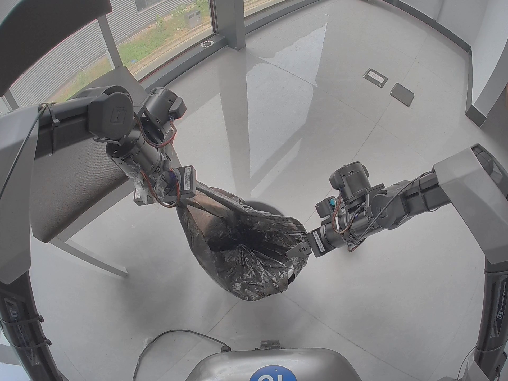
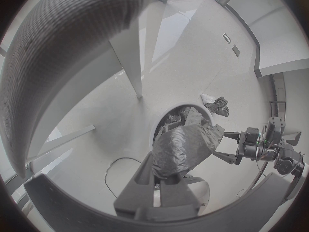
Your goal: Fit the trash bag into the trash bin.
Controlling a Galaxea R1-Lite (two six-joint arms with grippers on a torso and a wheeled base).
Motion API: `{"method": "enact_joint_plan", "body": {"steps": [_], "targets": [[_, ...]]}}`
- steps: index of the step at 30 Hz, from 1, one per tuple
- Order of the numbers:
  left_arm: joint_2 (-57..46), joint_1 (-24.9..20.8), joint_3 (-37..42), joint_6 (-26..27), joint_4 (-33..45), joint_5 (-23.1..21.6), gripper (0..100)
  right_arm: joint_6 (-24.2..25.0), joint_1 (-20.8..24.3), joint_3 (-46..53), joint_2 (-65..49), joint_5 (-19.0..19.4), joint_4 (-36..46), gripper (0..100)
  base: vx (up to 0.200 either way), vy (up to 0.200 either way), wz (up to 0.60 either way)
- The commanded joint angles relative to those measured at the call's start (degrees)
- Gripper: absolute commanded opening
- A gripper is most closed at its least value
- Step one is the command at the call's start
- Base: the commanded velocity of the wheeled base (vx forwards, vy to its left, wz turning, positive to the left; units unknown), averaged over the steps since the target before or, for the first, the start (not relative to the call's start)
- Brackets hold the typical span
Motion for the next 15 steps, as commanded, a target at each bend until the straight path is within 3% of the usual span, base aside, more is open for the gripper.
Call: {"method": "enact_joint_plan", "body": {"steps": [1, 15], "targets": [[0.52, 0.16, -0.03, 0.08, -0.81, 0.24, 0, -0.68, 0.43, -0.01, -1.14, 0.03, 0.0, 100, 0.0, 0.0, 0.0], [2.63, 0.86, 0.33, 2.01, 0.51, 5.51, 0, -2.35, 0.08, -0.19, -4.91, 0.03, 2.11, 100, 0.0, 0.0, 0.0]]}}
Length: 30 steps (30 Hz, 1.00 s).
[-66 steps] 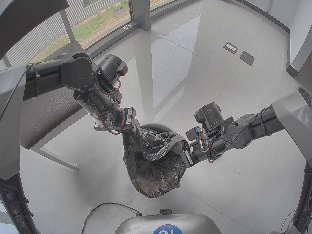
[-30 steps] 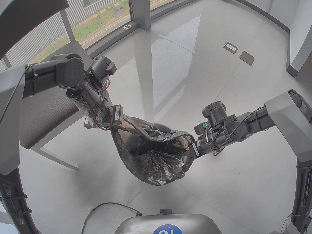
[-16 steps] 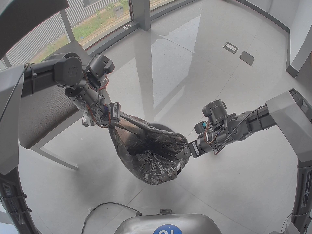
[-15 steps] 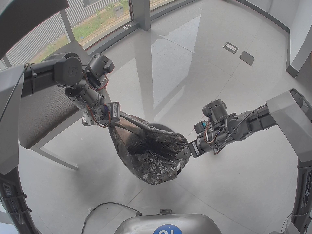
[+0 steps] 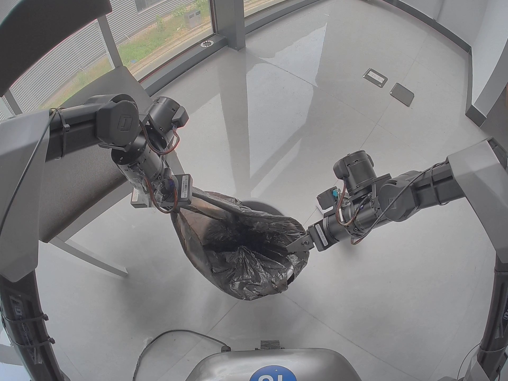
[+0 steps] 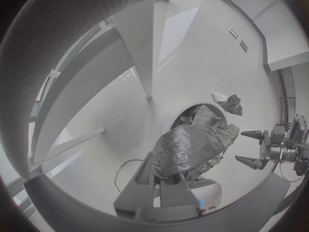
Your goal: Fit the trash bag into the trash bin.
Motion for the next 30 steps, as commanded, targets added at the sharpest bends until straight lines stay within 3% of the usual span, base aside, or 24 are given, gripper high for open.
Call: {"method": "enact_joint_plan", "body": {"steps": [1, 11, 12, 25, 29, 30], "targets": [[0.64, 0.15, 0.11, 0.1, 0.93, 0.15, 0, -0.46, -0.64, -0.24, -1.16, -0.01, 0.32, 100, 0.0, 0.0, 0.0], [1.52, 0.15, 0.19, 1.42, 2.16, 1.03, 0, -0.37, -0.2, -0.5, -1.16, 0.08, 0.32, 100, 0.0, 0.0, 0.0], [1.52, 0.15, 0.19, 1.59, 2.16, 1.11, 100, -0.28, -0.2, -0.41, -1.25, 0.08, 0.32, 100, 0.0, 0.0, 0.0], [1.7, 0.06, -0.6, 1.51, 1.28, 1.99, 100, -2.48, 0.06, -1.99, -3.01, -0.01, 0.23, 100, 0.0, 0.0, 0.0], [0.55, -1.78, -2.0, 1.42, 1.28, 2.17, 100, -10.65, 0.41, -1.73, -3.71, 0.08, 0.14, 100, 0.0, 0.0, 0.0], [0.55, -1.78, -2.0, 1.42, 1.28, 2.17, 100, -10.65, 0.41, -1.73, -3.71, 0.08, 0.14, 100, 0.0, 0.0, 0.0]]}}
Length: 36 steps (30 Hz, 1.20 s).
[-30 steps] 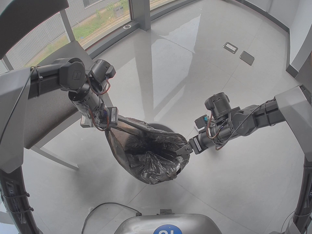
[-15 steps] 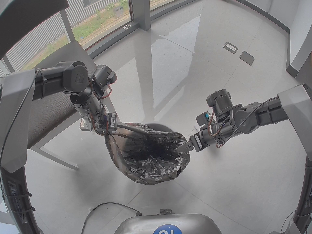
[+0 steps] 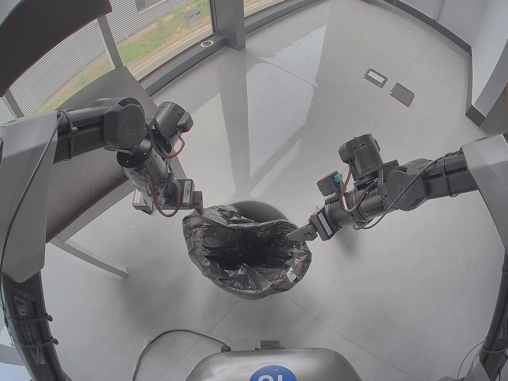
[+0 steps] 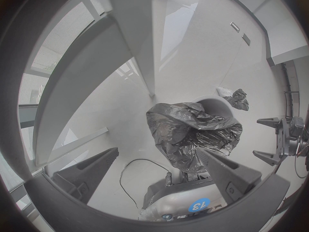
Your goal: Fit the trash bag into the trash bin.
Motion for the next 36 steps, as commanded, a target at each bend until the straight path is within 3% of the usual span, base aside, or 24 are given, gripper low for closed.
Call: {"method": "enact_joint_plan", "body": {"steps": [1, 6, 14, 36], "targets": [[-1.84, -2.4, -1.06, -0.17, 0.02, 0.15, 100, -7.26, 0.65, 0.21, -0.34, -0.03, -0.62, 100, 0.0, 0.0, 0.0], [-5.09, -4.77, -1.06, -0.43, -0.06, 0.06, 100, -18.42, 1.27, -0.76, 2.64, -0.03, -4.22, 100, 0.0, 0.0, 0.0], [-7.9, -7.06, -1.06, -1.66, -0.15, 0.06, 100, -24.66, 3.99, -4.36, 6.86, -0.21, -7.65, 100, 0.0, 0.0, 0.0], [-8.16, -8.29, -1.06, -1.58, -0.24, 0.06, 100, -28.27, 3.11, -8.84, 11.96, -0.47, -7.47, 100, 0.0, 0.0, 0.0]]}}
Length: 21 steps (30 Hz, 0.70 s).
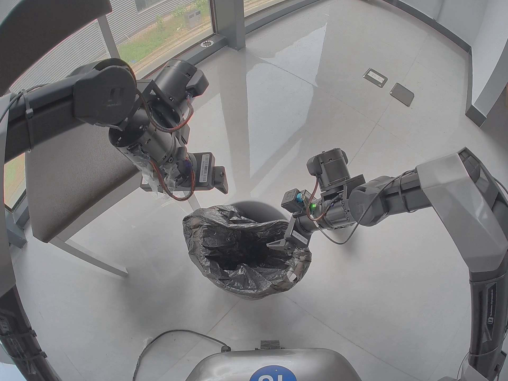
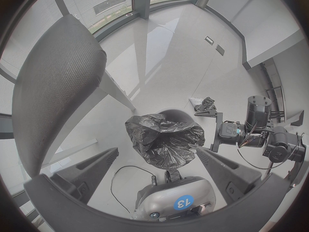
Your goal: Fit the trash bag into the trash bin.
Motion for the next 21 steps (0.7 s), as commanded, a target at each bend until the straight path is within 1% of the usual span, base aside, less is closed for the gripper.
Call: {"method": "enact_joint_plan", "body": {"steps": [1, 11, 12, 21], "targets": [[-0.01, -0.17, 0.01, -0.02, -0.02, 0.04, 100, -0.07, -0.38, -0.2, 0.79, 0.03, -0.01, 100, 0.0, 0.0, 0.0], [-0.18, -0.52, 0.01, -0.02, -1.07, 0.12, 100, -0.16, -0.55, -1.52, 2.02, 0.03, -0.01, 100, 0.0, 0.0, 0.0], [-0.18, -0.61, 0.01, -0.02, -1.07, 0.12, 100, -0.16, -0.64, -1.61, 2.2, 0.03, -0.01, 0, 0.0, 0.0, 0.0], [-0.27, -0.7, 0.01, -0.02, -1.87, 0.65, 100, 0.11, -0.99, -2.57, 2.38, -0.24, -0.01, 0, 0.0, 0.0, 0.0]]}}
